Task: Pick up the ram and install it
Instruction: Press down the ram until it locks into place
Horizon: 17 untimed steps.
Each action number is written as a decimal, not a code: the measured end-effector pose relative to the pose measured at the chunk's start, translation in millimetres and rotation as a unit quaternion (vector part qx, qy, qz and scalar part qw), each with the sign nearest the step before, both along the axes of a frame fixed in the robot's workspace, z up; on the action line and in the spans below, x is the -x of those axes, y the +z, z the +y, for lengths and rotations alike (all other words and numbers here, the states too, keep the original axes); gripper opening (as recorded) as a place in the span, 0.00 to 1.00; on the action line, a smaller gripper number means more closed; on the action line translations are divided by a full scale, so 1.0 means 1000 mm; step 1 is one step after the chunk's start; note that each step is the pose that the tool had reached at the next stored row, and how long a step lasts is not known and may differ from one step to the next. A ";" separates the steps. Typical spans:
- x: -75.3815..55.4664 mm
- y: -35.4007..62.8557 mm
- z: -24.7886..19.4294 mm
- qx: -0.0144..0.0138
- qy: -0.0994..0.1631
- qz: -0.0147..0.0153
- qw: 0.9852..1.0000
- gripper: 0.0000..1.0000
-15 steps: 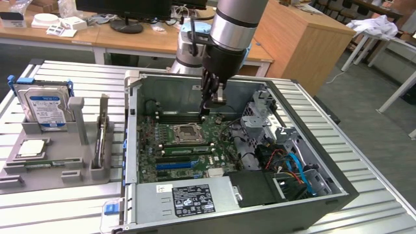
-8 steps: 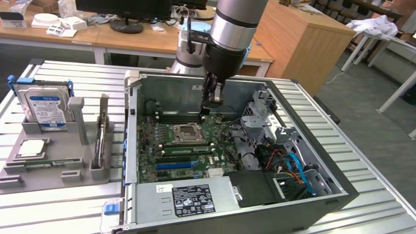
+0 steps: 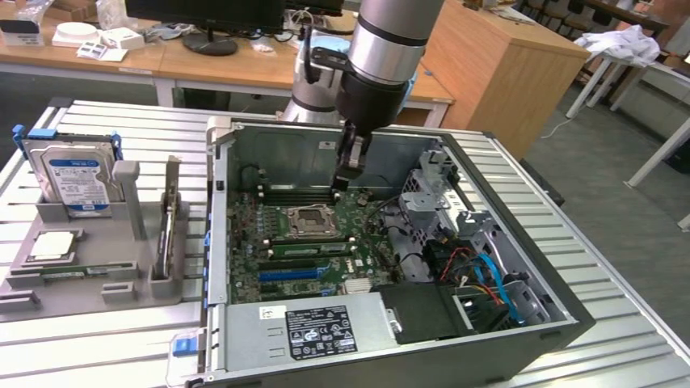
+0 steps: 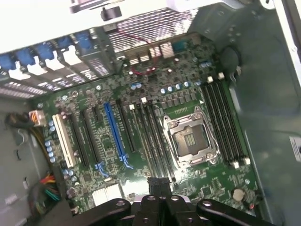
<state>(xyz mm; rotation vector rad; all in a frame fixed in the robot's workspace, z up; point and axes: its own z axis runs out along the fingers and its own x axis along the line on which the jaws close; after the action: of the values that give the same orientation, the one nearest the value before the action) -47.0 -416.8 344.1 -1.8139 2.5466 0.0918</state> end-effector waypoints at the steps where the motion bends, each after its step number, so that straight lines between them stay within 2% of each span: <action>1: 0.000 0.0000 0.0000 0.000 -0.009 0.000 1.000 0.11; 5: 0.000 -0.0001 0.0000 0.000 -0.045 0.000 0.999 0.11; 9: 0.000 -0.0001 0.0000 0.000 -0.080 0.000 0.997 0.11; 13: 0.000 -0.0001 0.0000 0.000 -0.116 0.000 0.993 0.11; 17: 0.000 -0.0001 0.0000 0.000 -0.152 0.000 0.988 0.11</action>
<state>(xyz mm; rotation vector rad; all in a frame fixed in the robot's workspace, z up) -47.0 -416.8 344.0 -1.4016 2.7851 0.0872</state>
